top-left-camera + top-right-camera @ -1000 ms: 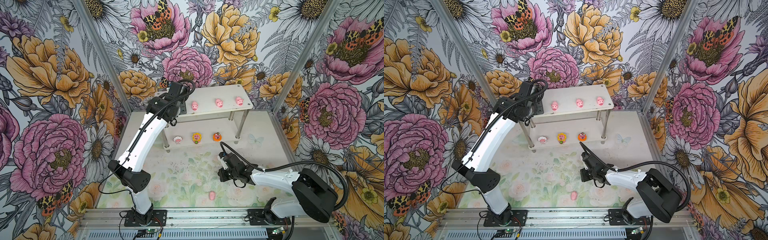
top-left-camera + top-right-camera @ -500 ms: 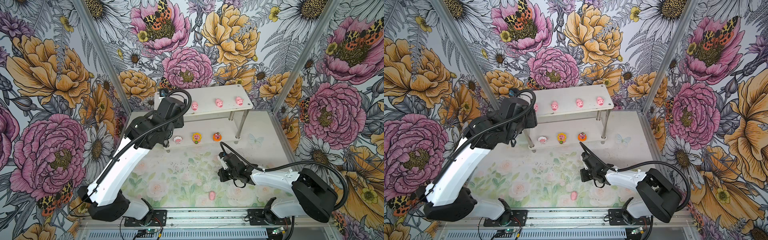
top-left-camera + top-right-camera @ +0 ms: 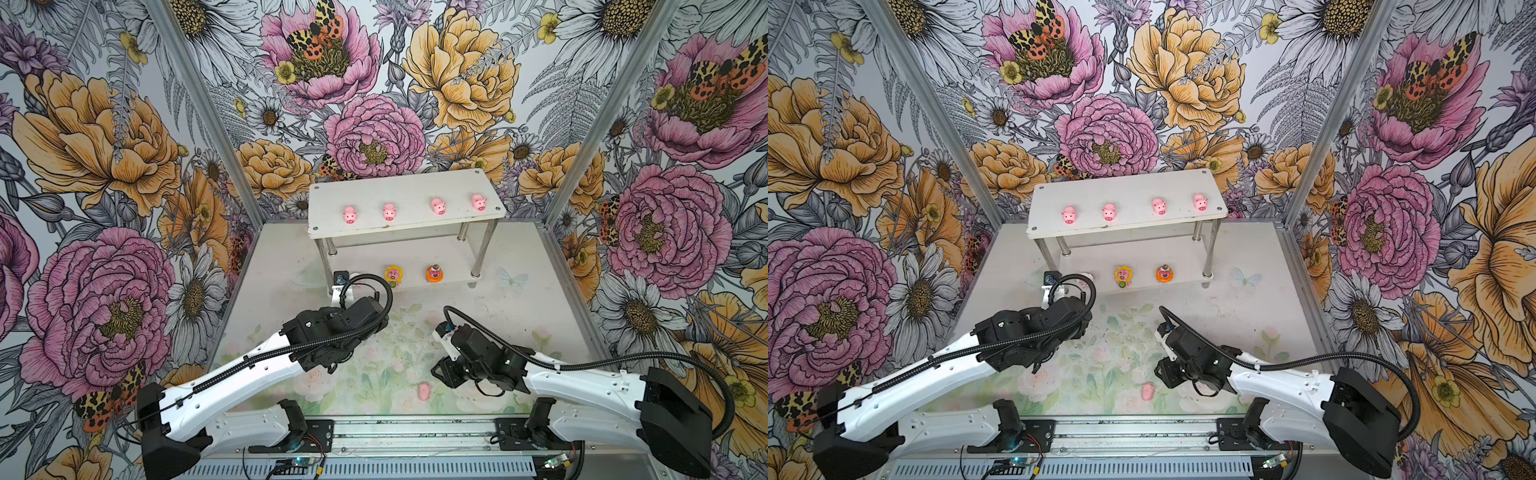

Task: Place and organize the plastic toys onto the shelf
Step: 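Draw the left gripper back while the right gripper lowers over the last pig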

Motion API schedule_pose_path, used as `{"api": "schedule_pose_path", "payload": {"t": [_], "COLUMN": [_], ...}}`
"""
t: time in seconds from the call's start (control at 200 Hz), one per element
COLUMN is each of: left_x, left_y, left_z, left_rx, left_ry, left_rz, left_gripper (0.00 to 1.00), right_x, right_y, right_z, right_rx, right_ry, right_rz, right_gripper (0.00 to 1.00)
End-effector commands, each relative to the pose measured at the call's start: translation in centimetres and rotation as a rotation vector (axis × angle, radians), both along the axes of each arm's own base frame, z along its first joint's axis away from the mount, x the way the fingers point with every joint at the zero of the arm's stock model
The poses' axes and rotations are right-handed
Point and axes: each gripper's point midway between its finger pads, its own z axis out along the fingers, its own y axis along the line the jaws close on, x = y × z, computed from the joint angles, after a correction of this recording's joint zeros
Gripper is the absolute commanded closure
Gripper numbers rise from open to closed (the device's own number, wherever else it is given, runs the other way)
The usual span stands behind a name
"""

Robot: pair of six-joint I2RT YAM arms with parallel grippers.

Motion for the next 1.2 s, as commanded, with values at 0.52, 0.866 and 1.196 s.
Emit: {"api": "schedule_pose_path", "payload": {"t": [0.52, 0.866, 1.196], "left_x": [-2.7, -3.1, -3.6], "left_y": [-1.0, -1.1, -2.0], "left_z": [-3.6, -4.8, -6.4], "left_rx": [-0.276, -0.277, -0.25], "left_ry": [-0.021, 0.008, 0.074], "left_rz": [0.02, 0.026, 0.006], "left_gripper": [0.31, 0.31, 0.3], "right_x": [-4.7, 3.6, 7.2], "right_y": [4.4, 11.0, 6.3], "right_z": [-2.1, -0.2, 4.9], "right_rx": [-0.116, -0.081, 0.0], "right_ry": [-0.022, -0.157, -0.216], "right_rz": [0.114, 0.017, -0.079], "right_gripper": [0.96, 0.95, 0.93]}}
